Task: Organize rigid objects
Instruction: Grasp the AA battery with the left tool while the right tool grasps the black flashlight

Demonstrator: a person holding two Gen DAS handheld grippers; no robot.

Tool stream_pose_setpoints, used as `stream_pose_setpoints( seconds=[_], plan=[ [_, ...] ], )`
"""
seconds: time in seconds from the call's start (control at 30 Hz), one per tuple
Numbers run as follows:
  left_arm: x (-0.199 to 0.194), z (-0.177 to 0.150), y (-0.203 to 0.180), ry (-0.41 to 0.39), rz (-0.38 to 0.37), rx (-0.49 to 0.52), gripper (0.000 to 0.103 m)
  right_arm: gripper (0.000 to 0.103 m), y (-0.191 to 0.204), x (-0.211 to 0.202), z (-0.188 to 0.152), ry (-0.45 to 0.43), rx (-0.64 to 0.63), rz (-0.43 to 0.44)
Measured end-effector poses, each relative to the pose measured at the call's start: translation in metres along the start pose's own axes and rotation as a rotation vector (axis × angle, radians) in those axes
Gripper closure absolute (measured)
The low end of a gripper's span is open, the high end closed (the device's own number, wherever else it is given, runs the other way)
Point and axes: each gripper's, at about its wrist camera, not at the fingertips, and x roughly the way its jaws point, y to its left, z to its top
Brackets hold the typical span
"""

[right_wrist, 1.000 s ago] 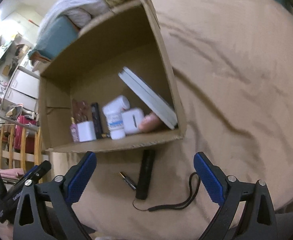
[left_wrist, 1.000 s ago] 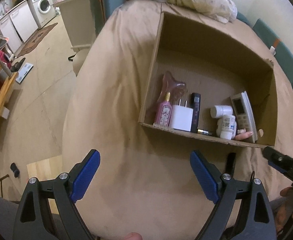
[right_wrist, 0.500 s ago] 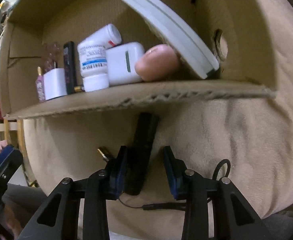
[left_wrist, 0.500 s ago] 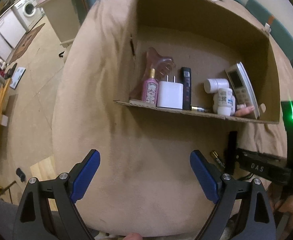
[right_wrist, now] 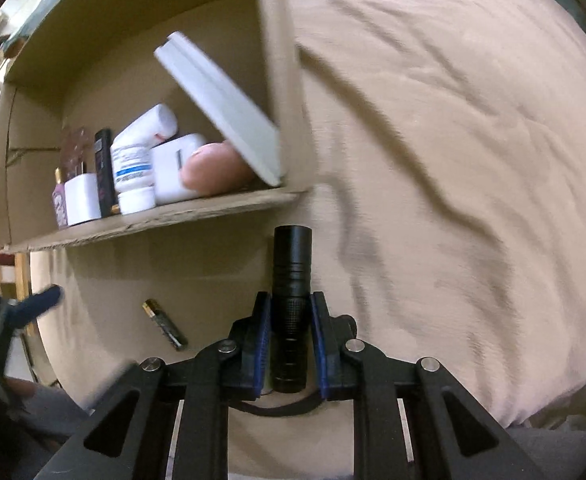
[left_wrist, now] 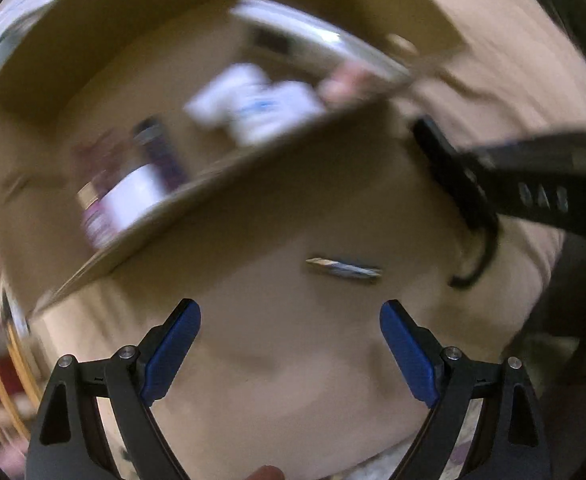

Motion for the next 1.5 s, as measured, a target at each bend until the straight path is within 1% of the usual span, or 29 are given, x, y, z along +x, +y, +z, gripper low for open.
stream_pose_setpoints(
  seconds=[0.1, 0.17, 0.2, 0.23, 0.3, 0.37, 0.4, 0.47, 0.5, 0.53, 0.57, 0.6, 0.63, 0.73, 0.87, 1.0, 1.13, 1.27, 1.47, 1.5],
  plan=[
    [0.011, 0.011, -0.013, 0.024, 0.011, 0.067, 0.013, 0.082, -0.004, 0.002, -0.002, 0.003, 0.014, 0.008],
    [0.019, 0.018, -0.014, 0.040, 0.008, 0.050, 0.013, 0.082, -0.008, 0.004, 0.000, 0.003, 0.025, 0.019],
    [0.024, 0.023, -0.014, 0.054, -0.006, 0.032, 0.014, 0.082, -0.007, 0.003, 0.001, 0.000, 0.026, 0.024],
    [0.027, 0.026, -0.013, 0.061, -0.022, 0.013, 0.018, 0.082, -0.008, 0.001, 0.002, -0.007, 0.026, 0.029],
    [0.034, 0.032, -0.008, 0.074, -0.053, -0.029, 0.022, 0.082, -0.010, -0.003, 0.003, -0.017, 0.024, 0.030],
    [0.035, 0.035, -0.007, 0.074, -0.059, -0.037, 0.026, 0.082, -0.011, -0.003, 0.004, -0.018, 0.028, 0.036],
    [0.035, 0.036, -0.006, 0.071, -0.062, -0.035, 0.029, 0.082, -0.013, -0.004, 0.005, -0.017, 0.029, 0.035],
    [0.035, 0.036, -0.006, 0.070, -0.070, -0.037, 0.038, 0.082, -0.014, -0.003, 0.005, -0.014, 0.032, 0.036],
    [0.034, 0.037, -0.005, 0.069, -0.074, -0.039, 0.049, 0.082, -0.015, -0.002, 0.006, -0.013, 0.032, 0.038],
    [0.033, 0.039, -0.003, 0.065, -0.074, -0.041, 0.063, 0.082, -0.015, -0.003, 0.009, -0.014, 0.032, 0.039],
    [0.031, 0.040, 0.000, 0.062, -0.075, -0.044, 0.070, 0.082, -0.013, -0.003, 0.009, -0.016, 0.031, 0.041],
    [0.029, 0.042, 0.003, 0.060, -0.078, -0.045, 0.083, 0.082, -0.014, -0.008, 0.016, -0.017, 0.029, 0.043],
    [0.027, 0.042, 0.006, 0.059, -0.079, -0.045, 0.090, 0.082, -0.014, -0.010, 0.015, -0.019, 0.027, 0.044],
    [0.025, 0.041, 0.015, 0.066, -0.070, -0.057, 0.095, 0.082, -0.017, -0.011, 0.015, -0.019, 0.021, 0.046],
    [0.023, 0.037, 0.028, 0.075, -0.075, -0.089, 0.100, 0.082, -0.015, -0.016, 0.014, -0.023, 0.023, 0.051],
    [0.017, 0.033, 0.050, 0.081, -0.114, -0.179, 0.101, 0.082, -0.016, -0.020, 0.014, -0.027, 0.027, 0.059],
    [0.009, 0.024, 0.073, 0.074, -0.130, -0.250, 0.102, 0.082, -0.020, -0.023, 0.017, -0.033, 0.027, 0.070],
    [0.000, 0.010, 0.089, 0.058, -0.129, -0.300, 0.102, 0.082, -0.017, -0.029, 0.015, -0.040, 0.018, 0.086],
    [-0.010, -0.022, 0.120, 0.046, -0.144, -0.387, 0.102, 0.082, -0.015, -0.030, 0.014, -0.031, 0.001, 0.098],
    [-0.017, -0.040, 0.123, 0.047, -0.151, -0.401, 0.101, 0.082, -0.015, -0.030, 0.013, -0.030, 0.000, 0.097]
  ],
)
